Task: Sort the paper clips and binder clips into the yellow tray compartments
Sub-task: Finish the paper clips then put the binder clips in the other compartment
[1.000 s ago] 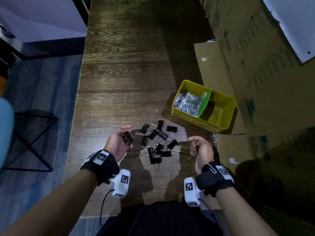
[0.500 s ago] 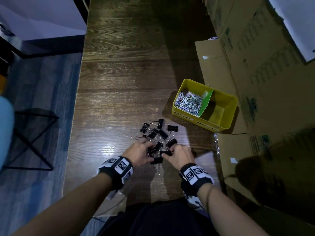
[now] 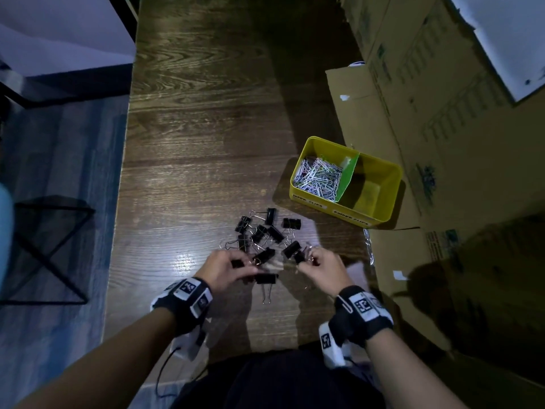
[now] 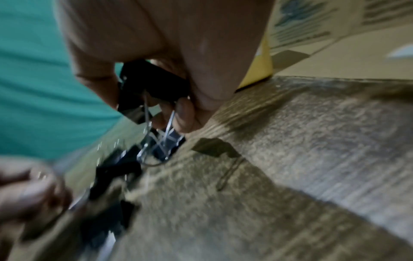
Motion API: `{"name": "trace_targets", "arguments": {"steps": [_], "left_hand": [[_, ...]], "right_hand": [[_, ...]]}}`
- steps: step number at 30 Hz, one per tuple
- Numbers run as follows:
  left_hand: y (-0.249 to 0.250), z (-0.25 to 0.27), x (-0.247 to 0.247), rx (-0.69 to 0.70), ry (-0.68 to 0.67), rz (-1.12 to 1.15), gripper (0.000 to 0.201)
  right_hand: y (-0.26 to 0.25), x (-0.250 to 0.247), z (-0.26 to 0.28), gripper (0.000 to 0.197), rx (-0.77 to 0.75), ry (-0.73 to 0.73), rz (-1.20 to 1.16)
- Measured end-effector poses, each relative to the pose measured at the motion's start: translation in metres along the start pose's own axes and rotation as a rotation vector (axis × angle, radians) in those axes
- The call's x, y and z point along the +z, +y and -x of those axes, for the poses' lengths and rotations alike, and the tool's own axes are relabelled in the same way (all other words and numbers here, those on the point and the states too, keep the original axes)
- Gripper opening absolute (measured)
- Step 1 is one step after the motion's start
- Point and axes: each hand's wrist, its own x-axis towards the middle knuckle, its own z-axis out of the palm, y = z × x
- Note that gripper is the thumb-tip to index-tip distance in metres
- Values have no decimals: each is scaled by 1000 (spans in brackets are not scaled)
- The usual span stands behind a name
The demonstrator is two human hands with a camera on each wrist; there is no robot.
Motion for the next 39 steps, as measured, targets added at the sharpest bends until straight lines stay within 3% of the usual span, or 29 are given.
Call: {"name": "trace_targets", "arguments": {"steps": [3,4,6,10,13,18,23,27,30,37,39], "left_hand": [[-1,0,-12,-104,20,267,25],[-1,0,-18,-117,24,375,31],[4,-1,-27,-148,4,588,35],[48,-9,-46,-141,-86,847,18],[102,-27,-49,-57,-202,944,8],[197,-72,-29,24,-322,770,8],[259,-111,14,-1,-327,524,3],[272,-130,32,-18,-308,390,29],[275,-133,33,16,-280,348,29],[263,-123,16,77,-254,321,11],[250,-113,6,84,-279,309,6]], "right_hand": [[-6,-20,6,28,26,79,-324],[-9,-27,7,26,17,96,-435],[-21,-42,12,3,0,118,-619],[-36,-74,17,25,-3,227,-888],[-43,-100,15,24,20,300,-1012],[-51,-138,-3,11,34,376,-934],[-55,-149,-35,21,145,403,-808],[-57,-153,-43,47,176,391,-732],[-58,-154,-45,58,190,347,-740],[-69,-156,-36,47,121,338,-654],[-72,-153,-33,35,53,329,-591]]}}
